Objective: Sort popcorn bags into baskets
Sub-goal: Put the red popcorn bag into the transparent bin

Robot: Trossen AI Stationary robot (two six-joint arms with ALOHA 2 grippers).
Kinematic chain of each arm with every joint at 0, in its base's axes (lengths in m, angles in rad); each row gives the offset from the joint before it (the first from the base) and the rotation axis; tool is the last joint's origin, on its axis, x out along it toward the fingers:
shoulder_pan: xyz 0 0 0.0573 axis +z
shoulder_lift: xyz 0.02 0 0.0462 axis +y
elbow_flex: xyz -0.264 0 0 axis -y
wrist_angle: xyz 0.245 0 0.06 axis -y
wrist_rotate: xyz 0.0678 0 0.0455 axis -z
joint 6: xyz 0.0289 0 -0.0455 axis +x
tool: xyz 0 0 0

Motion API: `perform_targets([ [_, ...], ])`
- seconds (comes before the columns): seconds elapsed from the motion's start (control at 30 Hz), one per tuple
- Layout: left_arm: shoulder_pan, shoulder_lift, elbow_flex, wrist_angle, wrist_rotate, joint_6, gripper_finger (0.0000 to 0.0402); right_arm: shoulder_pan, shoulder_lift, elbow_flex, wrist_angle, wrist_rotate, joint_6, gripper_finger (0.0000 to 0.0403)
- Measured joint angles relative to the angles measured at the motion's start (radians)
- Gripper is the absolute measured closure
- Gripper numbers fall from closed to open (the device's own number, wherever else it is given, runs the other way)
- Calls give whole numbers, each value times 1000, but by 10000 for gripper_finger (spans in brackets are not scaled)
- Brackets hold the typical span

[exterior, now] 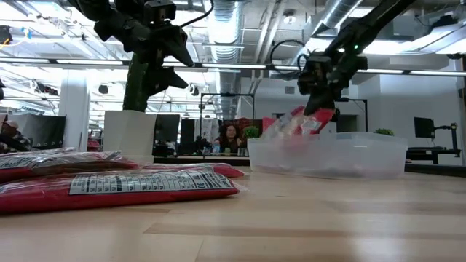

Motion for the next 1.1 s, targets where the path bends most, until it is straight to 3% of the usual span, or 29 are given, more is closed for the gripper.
perform_targets([
  [0.27, 0, 0, 0, 0, -8, 0, 185, 40, 101, 0, 40, 39, 23, 381],
  [0.53, 0, 0, 0, 1, -28, 3, 185, 52, 111, 0, 38, 187, 31, 253],
  [0.73, 0, 0, 0, -44, -37, 35, 185, 47, 34, 0, 38, 281, 69, 175],
  [0.97, -37, 22, -2, -169, -112, 163, 185, 62, -146, 0, 5, 338, 157, 170],
  [1.1, -60, 80, -2, -170, -210, 235, 185, 153, -263, 0, 3, 350, 242, 180],
])
